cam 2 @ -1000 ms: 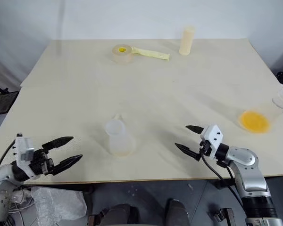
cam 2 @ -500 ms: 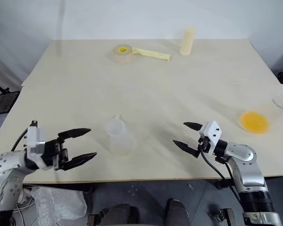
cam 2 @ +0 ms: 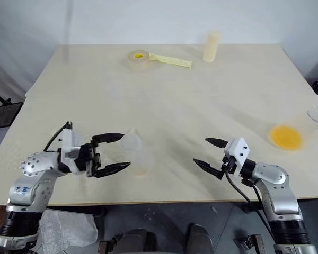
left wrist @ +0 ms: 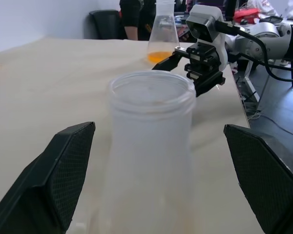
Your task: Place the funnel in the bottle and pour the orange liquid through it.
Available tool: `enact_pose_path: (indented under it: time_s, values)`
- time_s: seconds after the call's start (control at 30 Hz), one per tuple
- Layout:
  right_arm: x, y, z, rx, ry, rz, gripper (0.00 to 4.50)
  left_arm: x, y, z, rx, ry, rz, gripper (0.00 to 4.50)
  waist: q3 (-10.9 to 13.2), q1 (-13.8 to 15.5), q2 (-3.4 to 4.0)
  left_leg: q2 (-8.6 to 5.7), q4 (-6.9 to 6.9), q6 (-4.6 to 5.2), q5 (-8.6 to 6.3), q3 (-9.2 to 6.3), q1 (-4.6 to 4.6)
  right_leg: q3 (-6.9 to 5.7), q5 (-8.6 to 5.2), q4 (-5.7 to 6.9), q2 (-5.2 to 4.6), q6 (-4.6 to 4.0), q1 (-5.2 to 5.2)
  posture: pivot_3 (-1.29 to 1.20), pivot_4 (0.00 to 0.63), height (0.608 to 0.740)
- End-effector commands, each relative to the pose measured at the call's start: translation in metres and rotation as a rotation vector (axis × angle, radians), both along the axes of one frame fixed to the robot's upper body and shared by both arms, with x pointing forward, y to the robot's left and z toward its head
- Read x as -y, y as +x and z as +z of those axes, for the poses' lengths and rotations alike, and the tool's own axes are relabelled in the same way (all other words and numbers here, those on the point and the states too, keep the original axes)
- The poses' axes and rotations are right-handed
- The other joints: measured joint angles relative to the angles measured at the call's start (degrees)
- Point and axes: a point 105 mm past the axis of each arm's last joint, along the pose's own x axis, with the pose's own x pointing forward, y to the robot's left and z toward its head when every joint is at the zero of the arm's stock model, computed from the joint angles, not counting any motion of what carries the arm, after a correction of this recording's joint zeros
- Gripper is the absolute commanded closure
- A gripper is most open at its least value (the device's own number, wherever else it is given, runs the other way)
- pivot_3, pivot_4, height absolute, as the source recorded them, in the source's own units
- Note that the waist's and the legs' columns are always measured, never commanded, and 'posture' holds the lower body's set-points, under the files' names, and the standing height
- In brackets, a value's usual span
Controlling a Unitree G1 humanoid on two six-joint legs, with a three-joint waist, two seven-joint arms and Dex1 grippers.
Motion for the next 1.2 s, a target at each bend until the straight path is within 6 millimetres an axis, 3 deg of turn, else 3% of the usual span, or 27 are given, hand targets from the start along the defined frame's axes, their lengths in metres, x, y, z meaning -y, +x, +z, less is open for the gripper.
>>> enact_pose_path:
  time_s: [0.03,0.07,0.3,0.5,0.77,0.97,1.2]
  values:
    - [0.002,-0.003,0.011,0.045,0.009,-0.007,0.01,0.009,0.001,0.002,0.025,0.004,-0.017,0.0,0.0,0.0,0.0,0.0,0.0,0.0,0.0,-0.01,0.0,-0.01,0.0,0.01,0.01,0.0,0.0,0.0,0.15,0.74]
    - [0.002,-0.003,0.011,0.045,0.009,-0.007,0.01,0.01,0.003,0.001,0.029,0.001,-0.011,0.0,0.0,0.07,0.0,-0.01,0.0,0.0,0.0,-0.01,0.0,-0.01,0.0,0.0,0.01,0.0,0.0,0.0,0.15,0.74]
    - [0.003,-0.003,0.012,0.047,0.016,-0.01,0.0,0.016,0.004,0.003,0.018,-0.019,-0.031,2.14,0.0,0.07,-0.01,0.01,0.03,0.01,0.01,-0.02,0.0,0.0,0.01,0.0,0.0,0.01,0.02,0.0,0.15,0.74]
    - [0.006,-0.004,0.019,0.048,0.046,-0.017,0.0,0.015,0.009,0.014,0.034,-0.027,-0.031,2.18,0.01,0.2,-0.02,0.02,0.04,0.01,0.01,-0.03,0.0,0.0,0.01,0.01,-0.01,0.01,0.03,0.0,0.15,0.74]
    - [0.018,-0.005,0.035,0.059,0.084,-0.011,0.0,0.032,0.031,0.05,0.082,-0.02,-0.094,2.18,0.03,0.82,-0.06,-0.12,0.12,0.03,0.02,-0.02,-0.01,0.0,0.01,0.0,0.0,0.03,0.07,0.0,0.15,0.74]
    - [0.023,-0.011,0.05,0.056,0.105,0.043,0.0,0.064,0.05,0.06,0.128,-0.01,-0.2,2.18,0.06,1.55,-0.1,-0.16,0.13,0.05,0.03,-0.01,-0.03,-0.04,0.02,-0.01,0.01,0.04,0.07,0.0,0.15,0.74]
    - [0.021,-0.023,0.059,0.049,0.104,0.084,0.0,0.109,0.087,0.048,0.118,0.071,-0.208,2.18,0.14,1.62,-0.24,-0.25,0.2,0.1,0.06,0.13,-0.17,-0.17,0.05,-0.05,0.0,0.09,0.08,0.0,0.15,0.74]
